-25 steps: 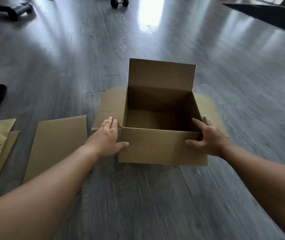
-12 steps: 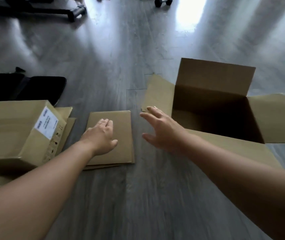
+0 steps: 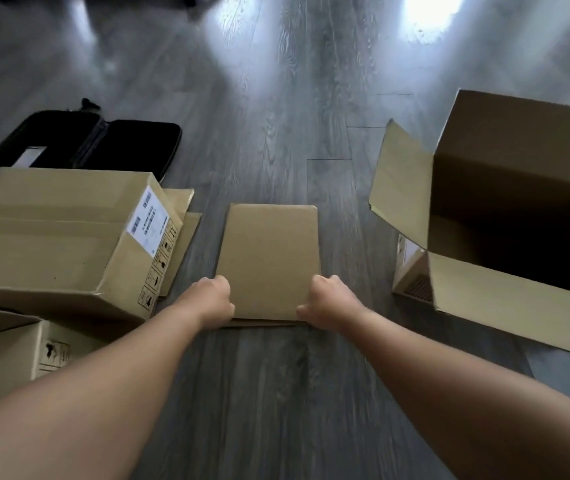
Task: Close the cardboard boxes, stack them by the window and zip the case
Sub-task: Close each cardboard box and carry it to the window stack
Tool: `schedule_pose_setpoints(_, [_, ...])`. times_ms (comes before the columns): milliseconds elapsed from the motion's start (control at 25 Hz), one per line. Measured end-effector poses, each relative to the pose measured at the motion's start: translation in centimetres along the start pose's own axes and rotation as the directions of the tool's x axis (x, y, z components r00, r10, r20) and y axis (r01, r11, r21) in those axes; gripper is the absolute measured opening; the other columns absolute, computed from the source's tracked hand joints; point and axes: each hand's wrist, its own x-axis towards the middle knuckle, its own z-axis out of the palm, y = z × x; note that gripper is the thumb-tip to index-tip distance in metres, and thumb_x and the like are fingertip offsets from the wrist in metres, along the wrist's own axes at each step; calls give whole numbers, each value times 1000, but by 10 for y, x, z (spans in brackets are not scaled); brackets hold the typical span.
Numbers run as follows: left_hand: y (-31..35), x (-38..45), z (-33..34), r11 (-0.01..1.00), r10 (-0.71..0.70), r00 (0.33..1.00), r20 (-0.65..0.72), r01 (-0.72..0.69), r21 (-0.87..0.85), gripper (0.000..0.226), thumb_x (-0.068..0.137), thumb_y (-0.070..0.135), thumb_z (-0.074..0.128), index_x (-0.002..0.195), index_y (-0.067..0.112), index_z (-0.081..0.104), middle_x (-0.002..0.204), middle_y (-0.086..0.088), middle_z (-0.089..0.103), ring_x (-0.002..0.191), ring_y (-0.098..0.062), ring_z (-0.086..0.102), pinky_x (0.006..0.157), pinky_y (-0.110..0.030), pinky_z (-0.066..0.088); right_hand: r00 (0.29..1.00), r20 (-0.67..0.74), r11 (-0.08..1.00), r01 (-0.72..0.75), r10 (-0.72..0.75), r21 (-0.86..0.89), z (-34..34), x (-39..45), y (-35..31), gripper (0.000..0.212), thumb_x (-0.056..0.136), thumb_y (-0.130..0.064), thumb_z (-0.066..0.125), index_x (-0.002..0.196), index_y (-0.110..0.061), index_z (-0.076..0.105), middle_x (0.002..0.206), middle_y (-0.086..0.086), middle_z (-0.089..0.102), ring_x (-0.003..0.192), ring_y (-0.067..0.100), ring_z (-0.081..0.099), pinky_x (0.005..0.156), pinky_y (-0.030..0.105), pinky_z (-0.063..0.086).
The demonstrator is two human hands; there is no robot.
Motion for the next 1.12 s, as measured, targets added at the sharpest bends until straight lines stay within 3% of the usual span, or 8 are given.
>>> schedule_pose_setpoints(200, [6,9,14,986,-12,1000,3,12,-164,23,91,25,55,78,18,38,96,-9,50,90,-28,51,73,-31,40,982,-123,988,-134,143,78,8,17,-3,49,84,-39,57,122,-8,50,126,19,53,119,40,45,94,41,43])
schedule_pose_setpoints(400, [12,14,15,971,-83,993,-88,61,-230,20,88,21,56,78,14,41,94,-10,51,90,-30,50,73,-30,39,962,-177,969,-176,207,174,11,19,-7,47,86,-35,55,123,-6,51,126,18,54,121,39,47,95,39,43])
schedule_pose_setpoints(520, [10,15,19,959,-123,985,-117,87,-271,18,89,21,59,88,11,45,98,-11,50,89,-27,47,73,-29,38,948,-183,952,-220,260,211,13,22,-4,52,88,-36,55,128,-2,51,129,20,53,122,39,49,97,38,44])
schedule_pose_setpoints(640, [10,15,25,941,-178,976,-124,132,-311,30,90,25,64,107,6,49,112,-16,55,103,-31,53,77,-29,39,937,-142,918,-269,319,291,13,24,6,54,92,-42,58,132,-6,50,133,20,49,122,39,51,99,38,44])
schedule_pose_setpoints(720, [11,14,28,951,-182,975,-126,142,-274,29,89,24,66,107,5,54,116,-17,60,112,-35,56,77,-28,39,942,-134,916,-256,309,310,13,23,13,51,93,-44,61,129,-10,52,133,18,46,120,37,52,97,37,44])
schedule_pose_setpoints(880, [16,10,26,945,-197,975,-106,160,-287,27,86,19,66,108,6,57,116,-16,61,108,-33,58,76,-29,42,953,-163,929,-195,256,316,7,18,18,48,92,-40,64,126,-7,54,132,18,47,116,35,54,95,33,43])
schedule_pose_setpoints(1000, [19,3,16,904,-234,966,-111,174,-391,47,84,17,66,124,3,46,126,-19,54,117,-34,53,85,-33,44,965,-216,959,-86,147,269,-6,10,16,41,91,-32,63,122,-7,54,126,18,53,116,36,53,90,33,42])
schedule_pose_setpoints(1120, [19,-8,-2,899,-211,964,-165,125,-419,50,82,16,66,123,1,40,127,-22,52,120,-37,52,94,-37,45,960,-271,969,0,69,246,-25,-1,9,35,86,-25,60,117,-11,51,119,15,52,109,36,54,82,32,37])
